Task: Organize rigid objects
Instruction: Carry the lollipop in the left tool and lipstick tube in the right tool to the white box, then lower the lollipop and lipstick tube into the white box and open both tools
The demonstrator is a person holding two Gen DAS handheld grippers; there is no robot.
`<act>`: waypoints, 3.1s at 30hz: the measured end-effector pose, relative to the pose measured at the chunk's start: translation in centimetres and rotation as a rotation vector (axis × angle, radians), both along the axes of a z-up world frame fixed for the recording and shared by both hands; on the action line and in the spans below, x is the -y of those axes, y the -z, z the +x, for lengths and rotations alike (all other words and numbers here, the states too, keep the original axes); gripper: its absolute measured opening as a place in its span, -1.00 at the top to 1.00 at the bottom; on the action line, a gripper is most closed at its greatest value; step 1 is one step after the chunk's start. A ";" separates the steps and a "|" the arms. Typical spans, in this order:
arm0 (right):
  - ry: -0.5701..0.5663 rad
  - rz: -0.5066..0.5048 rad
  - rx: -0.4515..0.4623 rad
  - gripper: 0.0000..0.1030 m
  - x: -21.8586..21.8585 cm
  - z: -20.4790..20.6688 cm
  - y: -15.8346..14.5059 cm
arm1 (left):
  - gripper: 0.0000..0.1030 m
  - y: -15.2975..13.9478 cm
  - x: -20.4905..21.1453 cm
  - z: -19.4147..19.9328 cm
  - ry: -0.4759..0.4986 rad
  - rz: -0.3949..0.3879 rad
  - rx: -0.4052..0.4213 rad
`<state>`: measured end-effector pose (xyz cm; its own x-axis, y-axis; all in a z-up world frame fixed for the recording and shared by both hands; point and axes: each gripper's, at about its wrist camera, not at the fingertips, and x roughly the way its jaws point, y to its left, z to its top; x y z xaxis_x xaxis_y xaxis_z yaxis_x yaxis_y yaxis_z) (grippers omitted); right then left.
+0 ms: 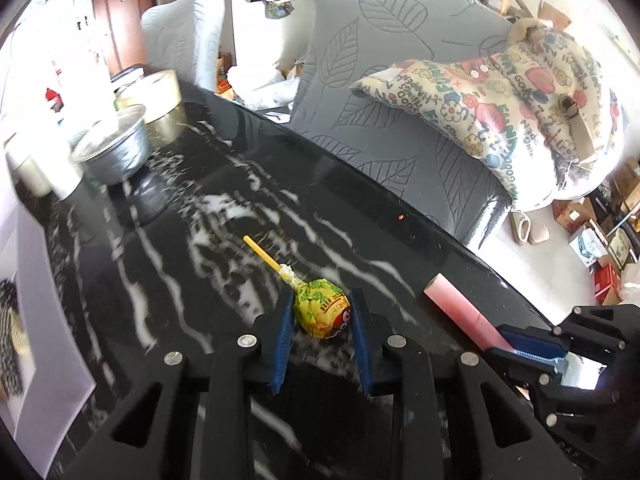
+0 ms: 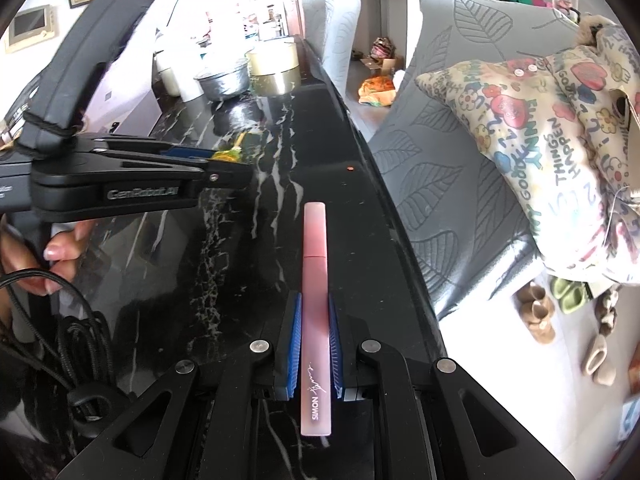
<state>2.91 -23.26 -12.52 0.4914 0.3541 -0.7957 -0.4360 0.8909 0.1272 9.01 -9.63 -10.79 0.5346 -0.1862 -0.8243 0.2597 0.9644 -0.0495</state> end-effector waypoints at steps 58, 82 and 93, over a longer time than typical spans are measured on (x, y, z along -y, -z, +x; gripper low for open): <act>-0.593 0.094 0.163 0.74 -20.1 -13.3 -6.8 | 0.47 -5.6 -19.1 -26.3 -0.606 -0.013 0.133; -0.592 0.117 0.201 0.74 -23.8 -9.2 -10.5 | 0.47 -9.7 -22.0 -21.3 -0.572 -0.005 0.183; -0.578 0.128 0.240 0.74 -25.3 -5.9 -12.3 | 0.47 -11.3 -23.9 -17.3 -0.572 0.002 0.220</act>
